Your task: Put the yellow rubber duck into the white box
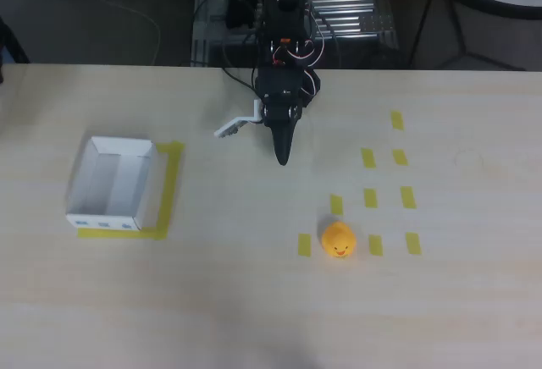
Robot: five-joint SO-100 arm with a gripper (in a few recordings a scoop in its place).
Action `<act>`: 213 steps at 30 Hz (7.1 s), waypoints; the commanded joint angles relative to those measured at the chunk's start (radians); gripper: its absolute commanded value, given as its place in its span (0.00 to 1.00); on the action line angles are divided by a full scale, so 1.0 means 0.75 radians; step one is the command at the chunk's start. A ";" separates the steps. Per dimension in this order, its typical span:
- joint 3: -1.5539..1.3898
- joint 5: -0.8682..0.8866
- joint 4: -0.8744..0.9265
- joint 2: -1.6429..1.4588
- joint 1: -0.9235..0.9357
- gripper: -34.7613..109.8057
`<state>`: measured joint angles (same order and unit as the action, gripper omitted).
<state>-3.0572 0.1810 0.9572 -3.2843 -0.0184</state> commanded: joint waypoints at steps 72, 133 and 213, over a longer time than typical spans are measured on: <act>3.401 -0.908 1.008 3.430 -0.391 0.52; 2.483 -0.661 -0.209 2.688 1.372 0.24; 0.012 -0.035 0.141 -0.067 0.072 0.24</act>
<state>-3.0373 0.1273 1.0446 -3.2843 0.0261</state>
